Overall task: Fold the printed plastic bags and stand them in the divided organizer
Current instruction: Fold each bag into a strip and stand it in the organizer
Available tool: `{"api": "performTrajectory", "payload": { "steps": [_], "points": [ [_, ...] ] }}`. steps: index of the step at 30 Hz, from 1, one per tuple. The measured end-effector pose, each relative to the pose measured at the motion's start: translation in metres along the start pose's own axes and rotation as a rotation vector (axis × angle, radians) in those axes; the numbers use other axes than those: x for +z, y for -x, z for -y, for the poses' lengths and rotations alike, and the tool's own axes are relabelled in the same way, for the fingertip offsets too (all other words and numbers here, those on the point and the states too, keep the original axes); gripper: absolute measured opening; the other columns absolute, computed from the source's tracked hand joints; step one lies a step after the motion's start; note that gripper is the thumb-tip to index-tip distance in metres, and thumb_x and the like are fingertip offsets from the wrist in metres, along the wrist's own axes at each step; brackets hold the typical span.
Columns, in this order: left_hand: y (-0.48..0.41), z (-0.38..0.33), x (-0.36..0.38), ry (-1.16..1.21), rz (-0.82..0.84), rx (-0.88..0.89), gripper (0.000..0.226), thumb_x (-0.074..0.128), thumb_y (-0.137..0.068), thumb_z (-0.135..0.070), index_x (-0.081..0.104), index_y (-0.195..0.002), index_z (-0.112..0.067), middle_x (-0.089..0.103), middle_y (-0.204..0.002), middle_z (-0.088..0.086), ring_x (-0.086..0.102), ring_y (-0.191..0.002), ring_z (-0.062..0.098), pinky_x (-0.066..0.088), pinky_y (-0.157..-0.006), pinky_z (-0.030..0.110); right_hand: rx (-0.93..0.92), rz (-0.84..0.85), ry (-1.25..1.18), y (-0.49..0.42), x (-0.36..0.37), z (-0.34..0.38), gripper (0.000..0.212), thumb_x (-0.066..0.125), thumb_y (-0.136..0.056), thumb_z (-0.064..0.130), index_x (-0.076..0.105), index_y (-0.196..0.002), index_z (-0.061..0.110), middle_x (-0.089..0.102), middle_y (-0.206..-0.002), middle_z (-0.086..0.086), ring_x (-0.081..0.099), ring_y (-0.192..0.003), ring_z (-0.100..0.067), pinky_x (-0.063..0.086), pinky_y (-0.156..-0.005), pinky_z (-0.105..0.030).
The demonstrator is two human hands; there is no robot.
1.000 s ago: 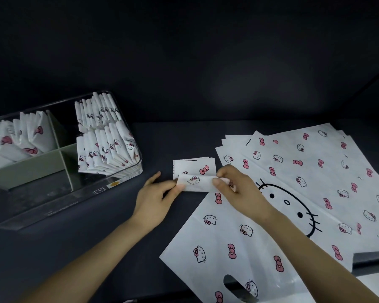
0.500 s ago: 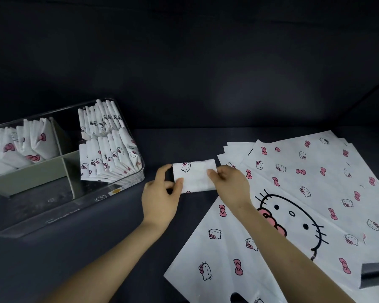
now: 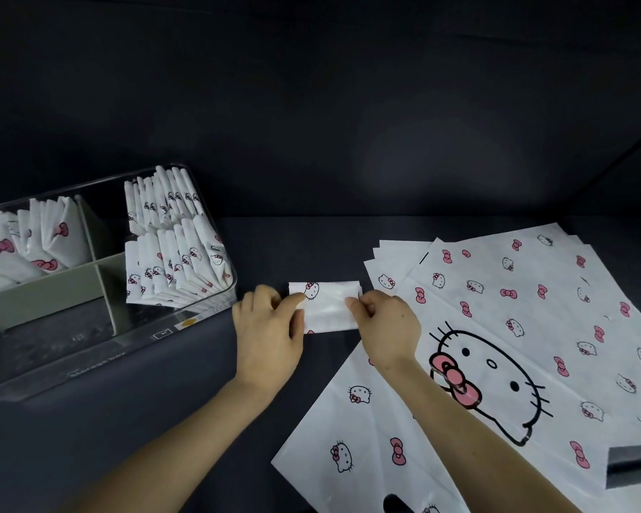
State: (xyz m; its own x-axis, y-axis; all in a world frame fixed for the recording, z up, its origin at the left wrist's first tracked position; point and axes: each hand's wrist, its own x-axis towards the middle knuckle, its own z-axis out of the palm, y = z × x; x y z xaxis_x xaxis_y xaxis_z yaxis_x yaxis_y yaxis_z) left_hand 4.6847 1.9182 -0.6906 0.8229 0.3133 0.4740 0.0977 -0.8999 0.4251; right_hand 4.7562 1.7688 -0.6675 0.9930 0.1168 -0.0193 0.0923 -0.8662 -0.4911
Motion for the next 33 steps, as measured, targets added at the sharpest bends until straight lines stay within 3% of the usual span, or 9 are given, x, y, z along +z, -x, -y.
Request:
{"api": "performTrajectory", "payload": {
  "steps": [3,6,8,11,14,18,25,30,33],
  "points": [
    [-0.008,0.007,0.003,-0.019,0.138,0.279,0.042,0.045,-0.078,-0.003,0.066,-0.114,-0.004,0.059,-0.120,0.018,0.050,-0.113,0.034,0.031,-0.103,0.042,-0.071,-0.035,0.031,0.000,0.003,0.000,0.027,0.055,-0.094,0.034,0.059,-0.077,0.013,0.060,-0.068,-0.004,0.043,-0.074,-0.018,0.029,-0.058,-0.029],
    [-0.014,0.014,0.005,0.006,0.463,0.346,0.059,0.029,-0.085,-0.011,0.041,-0.142,-0.004,0.041,-0.148,0.010,0.031,-0.141,0.024,0.012,-0.119,0.040,-0.217,-0.227,0.058,0.004,0.012,-0.002,0.024,0.070,-0.084,0.020,0.056,-0.068,0.008,0.054,-0.053,-0.005,0.041,-0.057,-0.021,0.029,-0.051,-0.028],
    [-0.014,0.019,0.004,-0.028,0.514,0.347,0.057,0.020,-0.092,-0.021,0.034,-0.146,-0.009,0.035,-0.152,0.003,0.027,-0.142,0.016,0.009,-0.120,0.036,-0.304,-0.347,0.151,0.007,0.017,-0.003,0.018,0.063,-0.084,0.020,0.056,-0.072,0.009,0.053,-0.054,-0.004,0.045,-0.050,-0.023,0.032,-0.046,-0.027],
    [-0.011,0.020,0.002,-0.093,0.500,0.390,0.052,0.024,-0.098,-0.028,0.037,-0.146,-0.010,0.035,-0.152,0.001,0.030,-0.141,0.013,0.012,-0.115,0.038,-0.281,-0.377,0.328,0.008,0.022,-0.007,0.026,0.051,-0.087,0.030,0.063,-0.101,0.011,0.059,-0.071,-0.007,0.055,-0.059,-0.026,0.042,-0.051,-0.033],
    [-0.010,0.019,0.004,-0.131,0.487,0.402,0.051,0.026,-0.098,-0.029,0.040,-0.143,-0.009,0.039,-0.150,0.002,0.033,-0.139,0.014,0.014,-0.114,0.040,-0.158,-0.280,0.306,0.009,0.016,-0.001,0.031,0.065,-0.085,0.025,0.064,-0.112,0.010,0.061,-0.082,-0.013,0.059,-0.070,-0.031,0.044,-0.060,-0.038],
    [-0.010,0.018,0.003,-0.147,0.498,0.393,0.051,0.026,-0.099,-0.030,0.042,-0.143,-0.010,0.040,-0.149,0.002,0.033,-0.139,0.015,0.014,-0.113,0.042,0.105,0.003,0.128,-0.001,0.005,0.022,0.033,0.041,-0.099,0.036,0.061,-0.109,0.012,0.061,-0.108,-0.010,0.058,-0.097,-0.030,0.041,-0.077,-0.034],
    [-0.010,0.017,0.002,-0.198,0.499,0.402,0.051,0.027,-0.099,-0.029,0.041,-0.143,-0.009,0.040,-0.149,0.003,0.035,-0.139,0.016,0.015,-0.112,0.044,0.364,0.277,-0.137,-0.026,-0.018,0.034,0.030,0.057,-0.087,0.029,0.048,-0.061,0.018,0.047,-0.059,0.004,0.049,-0.059,-0.019,0.028,-0.048,-0.023],
    [-0.010,0.017,0.003,-0.194,0.526,0.399,0.051,0.027,-0.099,-0.029,0.041,-0.143,-0.008,0.040,-0.149,0.004,0.035,-0.139,0.017,0.016,-0.112,0.044,0.213,0.205,-0.078,-0.017,-0.019,0.035,0.043,0.056,-0.089,0.027,0.034,-0.054,0.017,0.035,-0.051,0.002,0.035,-0.048,-0.016,0.025,-0.047,-0.026],
    [-0.010,0.018,0.002,-0.169,0.556,0.388,0.052,0.023,-0.101,-0.031,0.038,-0.145,-0.008,0.036,-0.151,0.003,0.031,-0.141,0.016,0.014,-0.113,0.043,0.128,0.153,-0.167,-0.013,-0.018,0.034,0.032,0.059,-0.091,0.023,0.042,-0.065,0.016,0.043,-0.056,0.002,0.042,-0.056,-0.018,0.031,-0.054,-0.028]
  ]
}}
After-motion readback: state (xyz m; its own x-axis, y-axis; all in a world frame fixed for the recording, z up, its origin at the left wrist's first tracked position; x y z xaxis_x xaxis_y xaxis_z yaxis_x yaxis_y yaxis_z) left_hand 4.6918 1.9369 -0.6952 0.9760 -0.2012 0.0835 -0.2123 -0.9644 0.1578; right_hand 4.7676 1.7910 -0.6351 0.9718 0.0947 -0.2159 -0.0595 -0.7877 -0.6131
